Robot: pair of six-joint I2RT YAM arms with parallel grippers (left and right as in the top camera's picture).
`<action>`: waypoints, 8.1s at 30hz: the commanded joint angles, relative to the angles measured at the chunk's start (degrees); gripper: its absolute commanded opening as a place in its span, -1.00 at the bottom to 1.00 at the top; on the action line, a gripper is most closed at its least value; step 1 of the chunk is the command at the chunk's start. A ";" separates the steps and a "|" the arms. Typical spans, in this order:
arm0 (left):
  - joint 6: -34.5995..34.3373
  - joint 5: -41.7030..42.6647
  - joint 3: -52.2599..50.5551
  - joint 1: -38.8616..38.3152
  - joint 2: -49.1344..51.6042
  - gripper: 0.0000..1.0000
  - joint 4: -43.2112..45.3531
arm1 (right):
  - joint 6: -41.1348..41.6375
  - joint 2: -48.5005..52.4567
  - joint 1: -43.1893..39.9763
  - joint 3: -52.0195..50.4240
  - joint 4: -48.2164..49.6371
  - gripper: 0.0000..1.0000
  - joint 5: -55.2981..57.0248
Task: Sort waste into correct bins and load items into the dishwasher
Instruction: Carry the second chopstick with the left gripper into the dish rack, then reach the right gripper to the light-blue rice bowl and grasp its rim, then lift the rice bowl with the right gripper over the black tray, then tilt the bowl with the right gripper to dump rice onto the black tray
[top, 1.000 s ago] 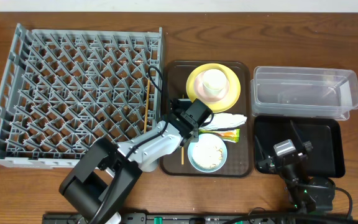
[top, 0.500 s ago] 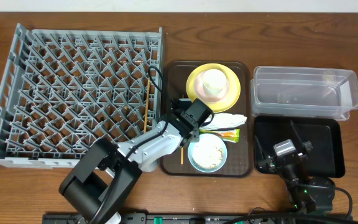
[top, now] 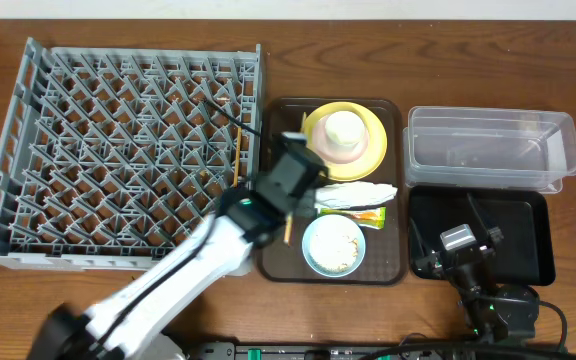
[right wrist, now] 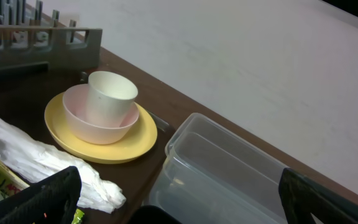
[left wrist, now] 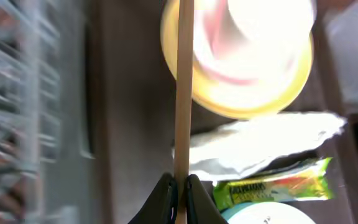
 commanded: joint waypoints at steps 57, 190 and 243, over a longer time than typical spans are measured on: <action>10.19 -1.75 3.30 20.90 -15.17 0.69 -7.30 | 16.63 0.35 -0.52 3.74 6.73 0.99 -7.93; 10.16 -1.73 3.30 20.90 -14.56 0.84 -9.75 | 45.72 70.84 27.10 66.29 -60.17 -0.98 16.87; 10.19 -1.75 3.30 20.90 -14.56 0.84 -9.75 | 24.22 68.04 -58.10 28.15 -30.62 -0.98 -73.72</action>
